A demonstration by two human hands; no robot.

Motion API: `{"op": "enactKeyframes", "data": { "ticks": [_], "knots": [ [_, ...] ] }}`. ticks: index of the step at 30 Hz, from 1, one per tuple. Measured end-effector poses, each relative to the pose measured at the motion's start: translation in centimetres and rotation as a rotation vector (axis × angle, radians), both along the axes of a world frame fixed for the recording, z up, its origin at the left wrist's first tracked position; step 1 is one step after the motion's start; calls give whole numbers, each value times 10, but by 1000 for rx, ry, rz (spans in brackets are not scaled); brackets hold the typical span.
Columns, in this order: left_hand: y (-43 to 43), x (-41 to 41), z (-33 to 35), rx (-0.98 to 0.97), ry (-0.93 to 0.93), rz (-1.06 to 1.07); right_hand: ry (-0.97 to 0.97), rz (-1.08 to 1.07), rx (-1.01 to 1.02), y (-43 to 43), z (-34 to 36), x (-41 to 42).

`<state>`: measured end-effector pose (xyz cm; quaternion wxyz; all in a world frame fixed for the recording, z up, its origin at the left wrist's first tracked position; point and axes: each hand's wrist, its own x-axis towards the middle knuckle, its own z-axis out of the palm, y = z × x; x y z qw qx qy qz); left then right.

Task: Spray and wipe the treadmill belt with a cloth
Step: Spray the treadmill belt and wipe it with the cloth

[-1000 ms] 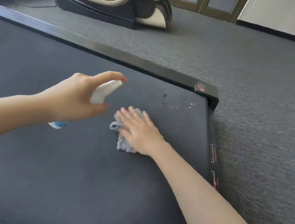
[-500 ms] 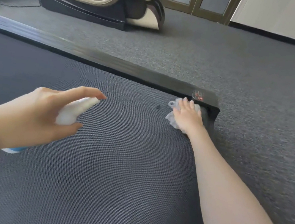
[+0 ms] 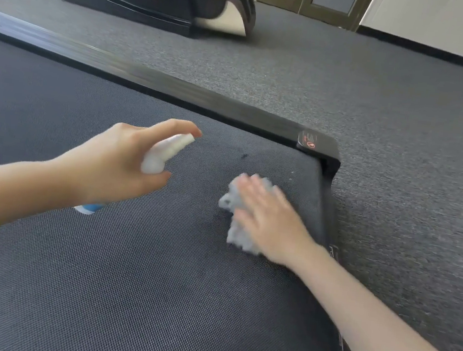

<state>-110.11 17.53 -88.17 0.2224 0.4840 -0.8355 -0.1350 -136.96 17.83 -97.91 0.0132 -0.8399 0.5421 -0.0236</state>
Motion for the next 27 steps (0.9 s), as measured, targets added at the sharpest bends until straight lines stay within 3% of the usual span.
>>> {"op": "enactKeyframes", "data": {
  "ticks": [4,6,12,18,27],
  "knots": [
    [3,3,-2,12,-4,-2,-16,-506,28,-79,-1,-44],
    [2,2,-1,12,-19,-13,-10,-596,54,-92,-5,-44],
    [-29,-31,-1,-24,-109,-53,-33,-471,90,-58,-9,-42],
    [-68,-72,-8,-48,-163,-30,-106,-257,98,40,0,-10],
    [-78,-85,-27,-137,-99,38,-122,-264,76,77,-4,-5]
  ]
}}
